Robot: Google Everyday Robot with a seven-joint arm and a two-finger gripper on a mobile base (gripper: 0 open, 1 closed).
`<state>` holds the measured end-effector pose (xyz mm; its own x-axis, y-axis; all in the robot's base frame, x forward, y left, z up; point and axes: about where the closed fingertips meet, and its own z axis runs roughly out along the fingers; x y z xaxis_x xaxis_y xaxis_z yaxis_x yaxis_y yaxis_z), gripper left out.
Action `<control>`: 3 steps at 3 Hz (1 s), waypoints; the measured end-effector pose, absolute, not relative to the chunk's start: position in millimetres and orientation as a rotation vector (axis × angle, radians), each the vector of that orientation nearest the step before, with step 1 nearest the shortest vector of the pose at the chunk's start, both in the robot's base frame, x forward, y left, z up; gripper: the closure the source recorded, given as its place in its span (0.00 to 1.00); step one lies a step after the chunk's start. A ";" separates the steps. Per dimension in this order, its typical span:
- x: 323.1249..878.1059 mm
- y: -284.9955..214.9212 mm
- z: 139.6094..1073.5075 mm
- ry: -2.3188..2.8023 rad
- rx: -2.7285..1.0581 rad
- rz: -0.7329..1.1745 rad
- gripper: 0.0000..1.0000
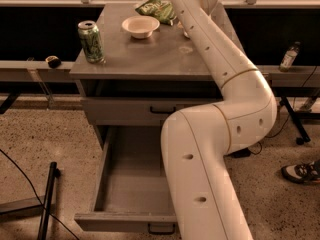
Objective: Place coke can into middle drawer
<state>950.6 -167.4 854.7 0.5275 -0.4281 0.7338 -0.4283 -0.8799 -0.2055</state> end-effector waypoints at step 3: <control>931.1 -131.0 868.2 -0.609 3.044 1.288 0.95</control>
Offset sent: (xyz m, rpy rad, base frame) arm 0.0011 0.0407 0.0012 0.0427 0.0661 0.2073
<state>931.1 -131.0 868.2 0.6447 -0.4079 0.6465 -0.2408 -0.9110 -0.3347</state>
